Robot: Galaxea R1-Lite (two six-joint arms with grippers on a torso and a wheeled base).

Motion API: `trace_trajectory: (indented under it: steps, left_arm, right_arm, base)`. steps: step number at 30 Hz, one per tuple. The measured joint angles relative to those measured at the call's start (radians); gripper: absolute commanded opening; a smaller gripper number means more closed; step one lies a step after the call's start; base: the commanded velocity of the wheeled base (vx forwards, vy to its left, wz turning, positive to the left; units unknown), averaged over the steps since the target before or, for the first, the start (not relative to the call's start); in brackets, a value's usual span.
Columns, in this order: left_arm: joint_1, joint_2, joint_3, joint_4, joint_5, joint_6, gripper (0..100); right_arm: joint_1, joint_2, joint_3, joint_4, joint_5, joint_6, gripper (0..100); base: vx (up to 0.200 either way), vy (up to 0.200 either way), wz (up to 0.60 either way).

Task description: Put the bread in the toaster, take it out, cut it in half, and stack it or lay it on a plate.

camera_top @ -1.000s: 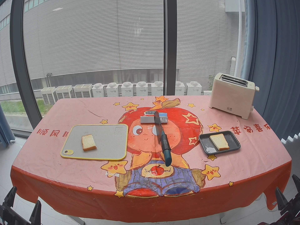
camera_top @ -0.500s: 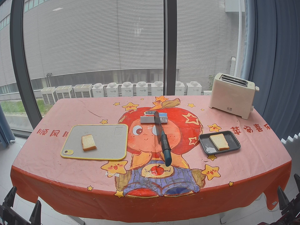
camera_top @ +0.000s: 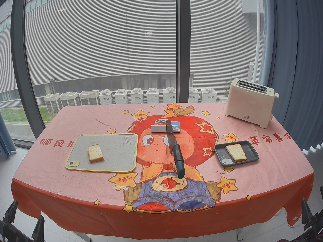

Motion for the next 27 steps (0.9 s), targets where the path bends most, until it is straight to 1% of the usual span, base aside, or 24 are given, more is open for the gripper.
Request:
trace_trajectory:
  steps: [2, 10, 15, 27]
  left_arm:
    - [0.000, 0.000, 0.000, 0.000, 0.000, 0.000, 100]
    - [-0.001, 0.000, 0.000, 0.000, 0.000, 0.000, 100]
    - [0.000, 0.000, 0.000, 0.000, 0.000, 0.000, 100]
    - [0.000, 0.000, 0.000, 0.000, 0.000, 0.001, 100]
  right_arm:
    - [-0.002, -0.005, 0.000, 0.000, 0.000, 0.001, 100]
    - [0.029, -0.039, 0.000, -0.001, -0.005, 0.024, 100]
    - [0.033, -0.048, 0.000, -0.001, 0.002, 0.007, 100]
    - [0.034, -0.053, 0.000, -0.001, -0.003, 0.008, 100]
  base:
    - [0.000, 0.000, 0.00]
    - [0.000, 0.000, 0.00]
    - [0.000, 0.000, 0.00]
    - [0.000, 0.000, 0.00]
